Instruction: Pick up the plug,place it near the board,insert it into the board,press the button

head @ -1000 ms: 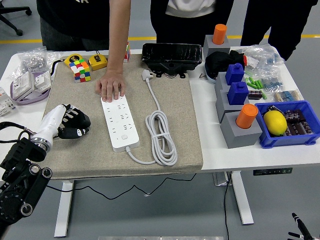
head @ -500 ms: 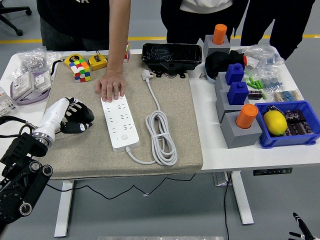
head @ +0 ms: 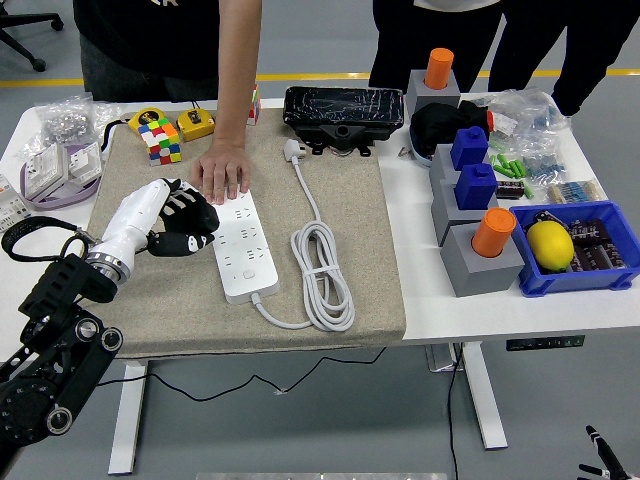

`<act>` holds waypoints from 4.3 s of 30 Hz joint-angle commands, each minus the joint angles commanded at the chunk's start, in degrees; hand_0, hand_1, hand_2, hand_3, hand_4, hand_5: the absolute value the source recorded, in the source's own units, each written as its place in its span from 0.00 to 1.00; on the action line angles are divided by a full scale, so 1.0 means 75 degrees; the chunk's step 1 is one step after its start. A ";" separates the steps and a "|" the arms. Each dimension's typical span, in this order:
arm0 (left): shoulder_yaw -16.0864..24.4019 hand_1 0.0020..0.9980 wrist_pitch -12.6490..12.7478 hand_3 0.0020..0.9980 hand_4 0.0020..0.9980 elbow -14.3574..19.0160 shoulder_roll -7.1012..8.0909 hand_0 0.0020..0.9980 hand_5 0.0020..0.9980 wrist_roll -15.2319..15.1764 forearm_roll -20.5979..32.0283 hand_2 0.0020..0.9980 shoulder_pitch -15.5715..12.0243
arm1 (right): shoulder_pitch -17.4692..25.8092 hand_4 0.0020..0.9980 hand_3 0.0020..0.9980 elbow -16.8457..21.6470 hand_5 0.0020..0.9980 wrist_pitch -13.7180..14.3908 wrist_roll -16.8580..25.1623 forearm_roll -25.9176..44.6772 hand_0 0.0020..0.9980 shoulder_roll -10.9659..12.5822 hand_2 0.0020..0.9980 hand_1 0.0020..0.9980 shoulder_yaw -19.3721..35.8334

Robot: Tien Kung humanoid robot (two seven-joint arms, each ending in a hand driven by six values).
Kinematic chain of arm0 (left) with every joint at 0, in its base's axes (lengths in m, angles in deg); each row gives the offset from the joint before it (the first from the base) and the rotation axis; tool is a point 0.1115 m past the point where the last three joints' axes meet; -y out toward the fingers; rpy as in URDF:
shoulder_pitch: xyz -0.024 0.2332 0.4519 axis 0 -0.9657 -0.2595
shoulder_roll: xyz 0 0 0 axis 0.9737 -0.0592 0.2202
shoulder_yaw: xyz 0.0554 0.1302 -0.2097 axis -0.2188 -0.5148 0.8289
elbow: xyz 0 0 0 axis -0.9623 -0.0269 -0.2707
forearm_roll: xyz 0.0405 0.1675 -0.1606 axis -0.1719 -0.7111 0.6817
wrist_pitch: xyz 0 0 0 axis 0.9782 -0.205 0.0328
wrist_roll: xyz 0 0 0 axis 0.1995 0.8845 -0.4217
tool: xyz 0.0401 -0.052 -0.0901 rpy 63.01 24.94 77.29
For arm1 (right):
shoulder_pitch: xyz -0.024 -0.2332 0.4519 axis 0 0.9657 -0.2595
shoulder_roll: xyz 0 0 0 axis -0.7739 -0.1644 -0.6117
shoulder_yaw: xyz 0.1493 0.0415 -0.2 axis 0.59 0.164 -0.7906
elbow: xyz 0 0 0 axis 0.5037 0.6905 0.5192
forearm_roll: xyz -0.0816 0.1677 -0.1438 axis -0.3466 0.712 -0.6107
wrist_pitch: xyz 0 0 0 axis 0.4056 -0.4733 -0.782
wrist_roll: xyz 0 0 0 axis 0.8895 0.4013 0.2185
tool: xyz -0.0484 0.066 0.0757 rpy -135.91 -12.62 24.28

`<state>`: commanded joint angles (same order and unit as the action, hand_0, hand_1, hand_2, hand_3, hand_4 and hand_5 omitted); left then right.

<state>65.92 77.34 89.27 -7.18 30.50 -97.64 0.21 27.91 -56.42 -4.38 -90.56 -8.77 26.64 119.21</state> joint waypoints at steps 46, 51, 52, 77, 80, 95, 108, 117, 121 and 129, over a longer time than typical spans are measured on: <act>-0.0348 0.40 0.0144 0.50 0.75 -0.1368 -0.0165 0.34 0.00 -0.0255 -0.0007 0.42 0.0580 | -0.0022 1.00 0.67 0.0000 0.98 0.0011 -0.0007 -0.0022 0.79 -0.0012 0.68 0.72 0.0017; -0.0350 0.41 0.0143 0.50 0.75 -0.1407 -0.0176 0.34 0.00 -0.0267 -0.0022 0.42 0.0578 | -0.0021 1.00 0.67 0.0000 0.98 0.0008 -0.0004 -0.0019 0.79 -0.0015 0.68 0.72 0.0016; -0.0351 0.41 0.0141 0.50 0.75 -0.1409 -0.0176 0.34 0.00 -0.0267 -0.0023 0.42 0.0578 | -0.0020 1.00 0.67 0.0000 0.98 0.0007 -0.0004 -0.0018 0.79 -0.0015 0.68 0.72 0.0013; -0.0391 0.42 -0.0009 0.51 0.76 -0.1460 -0.0165 0.34 0.00 -0.0262 -0.0133 0.44 0.0606 | -0.0037 1.00 0.67 0.0000 0.98 0.0016 0.0015 0.0011 0.79 -0.0002 0.68 0.72 -0.0007; -0.0400 0.46 -0.0036 0.51 0.77 -0.1467 -0.0172 0.36 0.00 -0.0274 -0.0135 0.44 0.0595 | -0.0038 1.00 0.67 0.0000 0.98 0.0016 0.0022 0.0012 0.79 0.0002 0.68 0.72 0.0001; -0.0376 0.59 -0.0039 0.57 0.88 -0.1542 -0.0185 0.49 0.00 -0.0447 0.0051 0.58 0.0609 | -0.0051 1.00 0.67 0.0000 0.98 0.0018 0.0040 -0.0008 0.79 0.0012 0.68 0.72 0.0050; -0.0393 0.71 -0.0125 0.65 1.00 -0.1602 -0.0182 0.63 0.05 -0.0612 0.0380 0.64 0.0616 | -0.0050 1.00 0.67 0.0000 0.98 0.0018 0.0038 0.0008 0.80 0.0022 0.68 0.72 0.0030; -0.0418 0.74 -0.0133 0.74 1.00 -0.1545 -0.0163 0.67 0.32 -0.0792 0.0765 0.69 0.0611 | -0.0054 1.00 0.67 0.0000 0.98 0.0025 0.0038 0.0022 0.80 0.0018 0.68 0.72 0.0020; -0.0404 0.74 -0.0131 0.74 1.00 -0.1444 -0.0167 0.67 0.32 -0.0881 0.1034 0.69 0.0584 | -0.0054 1.00 0.67 0.0000 0.98 0.0024 0.0038 0.0028 0.80 0.0017 0.68 0.72 0.0008; -0.0353 0.88 0.1389 0.83 1.00 -0.0675 -0.0254 0.87 1.00 -0.1333 0.1888 0.85 0.0313 | -0.0053 1.00 0.67 0.0000 0.97 0.0008 0.0037 0.0054 0.79 0.0020 0.68 0.72 -0.0014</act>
<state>63.27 87.75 84.21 -9.09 20.50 -83.48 2.55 27.51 -56.42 -4.32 -90.28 -8.37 26.79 119.10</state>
